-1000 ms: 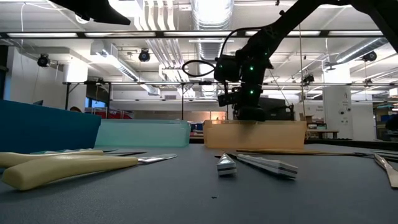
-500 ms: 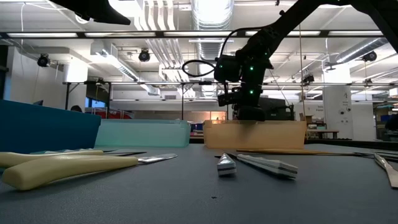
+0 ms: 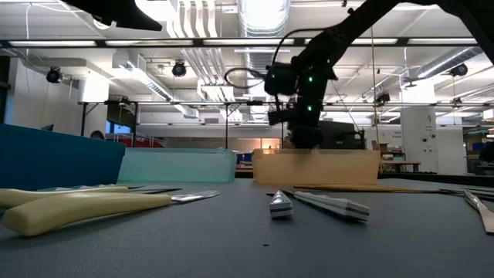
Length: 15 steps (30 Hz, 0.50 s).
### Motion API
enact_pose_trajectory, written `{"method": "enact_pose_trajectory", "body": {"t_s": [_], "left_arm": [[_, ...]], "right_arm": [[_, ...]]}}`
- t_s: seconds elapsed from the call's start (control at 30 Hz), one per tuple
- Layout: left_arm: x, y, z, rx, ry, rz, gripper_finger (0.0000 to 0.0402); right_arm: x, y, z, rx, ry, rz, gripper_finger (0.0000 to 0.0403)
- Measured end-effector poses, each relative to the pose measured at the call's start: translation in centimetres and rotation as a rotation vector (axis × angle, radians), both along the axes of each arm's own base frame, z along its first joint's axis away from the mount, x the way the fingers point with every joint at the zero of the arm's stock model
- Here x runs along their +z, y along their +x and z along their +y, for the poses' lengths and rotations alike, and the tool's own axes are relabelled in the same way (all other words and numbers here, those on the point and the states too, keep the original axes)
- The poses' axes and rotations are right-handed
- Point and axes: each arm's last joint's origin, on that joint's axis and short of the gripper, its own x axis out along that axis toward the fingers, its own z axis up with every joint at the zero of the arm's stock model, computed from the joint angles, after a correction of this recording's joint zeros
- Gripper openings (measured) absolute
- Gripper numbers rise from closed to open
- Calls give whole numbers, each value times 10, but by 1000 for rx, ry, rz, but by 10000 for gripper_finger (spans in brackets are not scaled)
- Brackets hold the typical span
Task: Sort silverware by color (type)
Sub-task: Put the light yellow knife into the blue bin
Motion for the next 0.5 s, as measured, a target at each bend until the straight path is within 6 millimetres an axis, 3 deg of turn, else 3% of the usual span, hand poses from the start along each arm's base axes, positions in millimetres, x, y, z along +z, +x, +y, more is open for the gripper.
{"method": "enact_pose_trajectory", "body": {"t_s": [0.13,0.27,0.5], "left_arm": [[-1,0,0,8,-103,-72,0],[-4,2,-3,-94,-250,-124,0],[-9,14,-11,-286,-534,-199,0]], "right_arm": [[25,-1,4,-27,-20,-75,70],[55,-7,17,-35,-38,-159,53],[100,-19,65,14,-62,-371,15]]}}
